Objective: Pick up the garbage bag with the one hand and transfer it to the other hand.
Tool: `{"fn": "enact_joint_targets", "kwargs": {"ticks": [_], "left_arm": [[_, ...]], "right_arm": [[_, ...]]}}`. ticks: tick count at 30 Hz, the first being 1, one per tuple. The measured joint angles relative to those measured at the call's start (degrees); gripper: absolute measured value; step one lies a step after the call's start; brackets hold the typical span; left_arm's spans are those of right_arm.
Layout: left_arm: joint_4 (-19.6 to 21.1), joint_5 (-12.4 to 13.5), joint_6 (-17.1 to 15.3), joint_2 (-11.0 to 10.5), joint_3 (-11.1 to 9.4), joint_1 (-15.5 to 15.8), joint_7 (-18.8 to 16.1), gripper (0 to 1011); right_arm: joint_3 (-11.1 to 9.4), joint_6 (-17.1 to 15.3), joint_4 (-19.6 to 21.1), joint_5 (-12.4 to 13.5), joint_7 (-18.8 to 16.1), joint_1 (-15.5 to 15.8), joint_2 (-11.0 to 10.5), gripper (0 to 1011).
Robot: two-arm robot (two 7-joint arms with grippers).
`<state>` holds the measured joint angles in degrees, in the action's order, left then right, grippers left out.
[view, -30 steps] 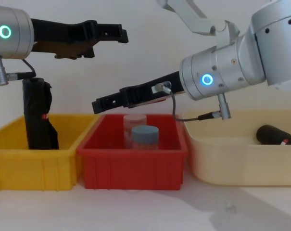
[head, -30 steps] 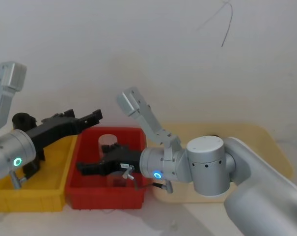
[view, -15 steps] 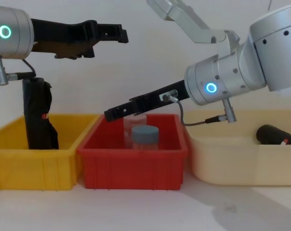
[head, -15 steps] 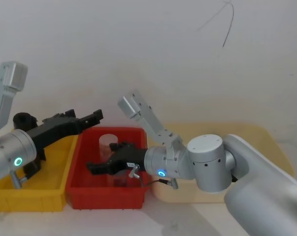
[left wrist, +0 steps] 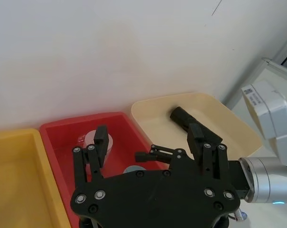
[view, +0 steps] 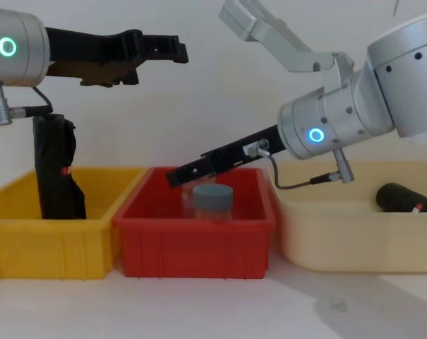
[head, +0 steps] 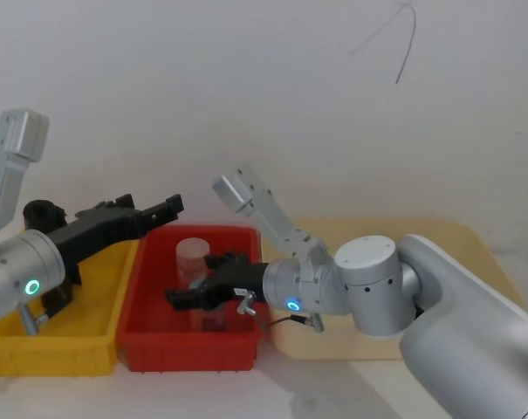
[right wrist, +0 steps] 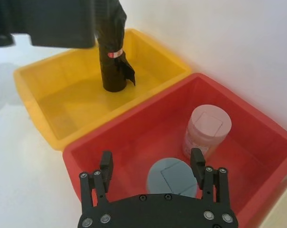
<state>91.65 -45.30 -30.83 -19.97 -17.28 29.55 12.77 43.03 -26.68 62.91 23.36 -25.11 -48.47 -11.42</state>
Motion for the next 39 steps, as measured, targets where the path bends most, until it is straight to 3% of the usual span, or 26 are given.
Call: {"fn": "enact_joint_targets", "kwargs": {"ticks": [20,35,39], "left_arm": [[0.0,0.0,0.0,0.0,0.0,0.0,0.0,1002],[0.0,0.0,0.0,0.0,0.0,0.0,0.0,1002],[0.0,0.0,0.0,0.0,0.0,0.0,0.0,1002]], "right_arm": [[0.39,1.57,-3.15,-2.1,-0.3,-0.44,0.47,1001],[1.6,1.79,-4.49,-3.79,-2.93,-1.25,0.33,1001],[1.63,2.03,-4.85,-3.95,-3.36,-1.37,0.51,945]]}}
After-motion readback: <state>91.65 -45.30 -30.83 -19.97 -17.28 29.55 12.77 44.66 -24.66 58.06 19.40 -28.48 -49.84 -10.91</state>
